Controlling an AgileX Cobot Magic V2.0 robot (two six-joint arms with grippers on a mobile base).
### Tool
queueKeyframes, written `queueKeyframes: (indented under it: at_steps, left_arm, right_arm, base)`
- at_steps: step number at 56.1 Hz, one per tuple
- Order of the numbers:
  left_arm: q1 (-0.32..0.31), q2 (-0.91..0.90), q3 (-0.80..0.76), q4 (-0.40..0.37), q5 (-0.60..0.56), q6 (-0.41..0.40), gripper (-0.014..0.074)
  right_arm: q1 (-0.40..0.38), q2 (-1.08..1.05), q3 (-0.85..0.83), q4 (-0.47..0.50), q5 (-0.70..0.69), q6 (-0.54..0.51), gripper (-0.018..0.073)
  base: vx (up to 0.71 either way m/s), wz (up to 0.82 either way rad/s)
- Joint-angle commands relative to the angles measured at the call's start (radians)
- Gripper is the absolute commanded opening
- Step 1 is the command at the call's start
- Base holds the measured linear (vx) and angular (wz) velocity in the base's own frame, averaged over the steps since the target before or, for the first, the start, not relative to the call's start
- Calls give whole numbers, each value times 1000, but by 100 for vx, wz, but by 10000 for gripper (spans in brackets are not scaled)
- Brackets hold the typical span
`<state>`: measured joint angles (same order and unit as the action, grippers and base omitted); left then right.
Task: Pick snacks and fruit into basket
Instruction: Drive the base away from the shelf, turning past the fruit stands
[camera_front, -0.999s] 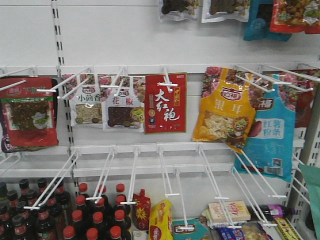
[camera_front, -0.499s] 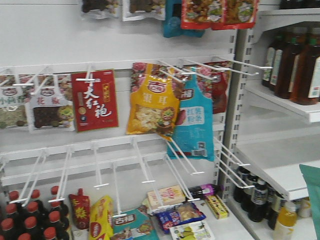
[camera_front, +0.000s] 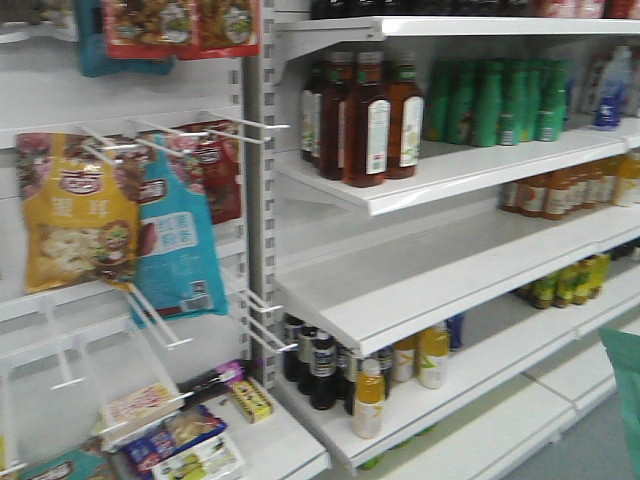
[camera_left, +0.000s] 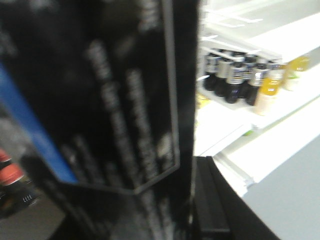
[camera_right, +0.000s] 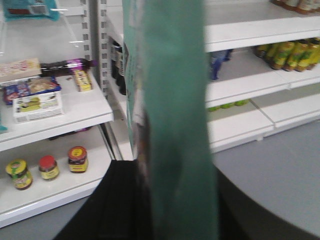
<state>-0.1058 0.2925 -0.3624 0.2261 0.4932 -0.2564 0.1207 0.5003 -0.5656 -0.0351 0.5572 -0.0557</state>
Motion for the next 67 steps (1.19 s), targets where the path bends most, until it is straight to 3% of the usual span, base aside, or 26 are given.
queueKeyframes:
  at_steps: [1,67]
  left_arm:
    - [0,5,-36,9,-91,0,199]
    - [0,5,-36,9,-91,0,199]
  right_arm:
    - [2,3,-30,-9,-90,-8,-8]
    - [2,3,-30,-9,-91,-8,-8]
  base:
    - [-1,-85]
    - [10,-86]
